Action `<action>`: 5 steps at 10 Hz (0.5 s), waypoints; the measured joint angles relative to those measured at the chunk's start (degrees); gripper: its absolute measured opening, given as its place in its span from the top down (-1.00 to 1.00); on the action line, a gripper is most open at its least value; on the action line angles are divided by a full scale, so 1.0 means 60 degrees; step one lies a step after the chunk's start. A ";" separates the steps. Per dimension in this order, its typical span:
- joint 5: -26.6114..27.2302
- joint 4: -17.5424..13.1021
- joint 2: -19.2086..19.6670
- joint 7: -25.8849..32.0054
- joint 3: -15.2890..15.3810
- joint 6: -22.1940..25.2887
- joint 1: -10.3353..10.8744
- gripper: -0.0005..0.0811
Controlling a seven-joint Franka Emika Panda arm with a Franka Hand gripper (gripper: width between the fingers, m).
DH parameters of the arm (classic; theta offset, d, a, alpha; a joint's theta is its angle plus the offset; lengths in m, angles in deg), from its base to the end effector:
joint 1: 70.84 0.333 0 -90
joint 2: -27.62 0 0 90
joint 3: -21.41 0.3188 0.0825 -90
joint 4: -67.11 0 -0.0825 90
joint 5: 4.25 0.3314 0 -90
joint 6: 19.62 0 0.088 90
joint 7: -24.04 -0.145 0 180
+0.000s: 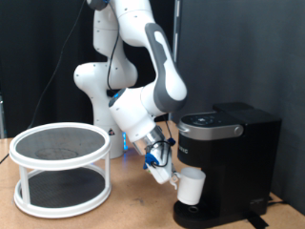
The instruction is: Make a cup of coffee with the keurig machine
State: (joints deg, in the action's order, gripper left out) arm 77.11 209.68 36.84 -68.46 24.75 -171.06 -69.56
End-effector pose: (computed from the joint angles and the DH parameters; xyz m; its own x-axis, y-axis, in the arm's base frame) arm 0.4422 0.0284 0.2327 -0.8738 -0.1783 -0.4525 -0.3725 0.8435 0.3870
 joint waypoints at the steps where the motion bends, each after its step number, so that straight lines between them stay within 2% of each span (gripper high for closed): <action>1: 0.0147 -0.0030 0.0041 0.0119 0.0028 -0.0022 0.0000 0.99; 5: 0.0573 -0.0213 0.0235 0.0528 0.0109 -0.0060 0.0000 0.99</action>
State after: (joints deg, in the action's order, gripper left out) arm 80.55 208.40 38.25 -65.30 25.41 -171.42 -69.56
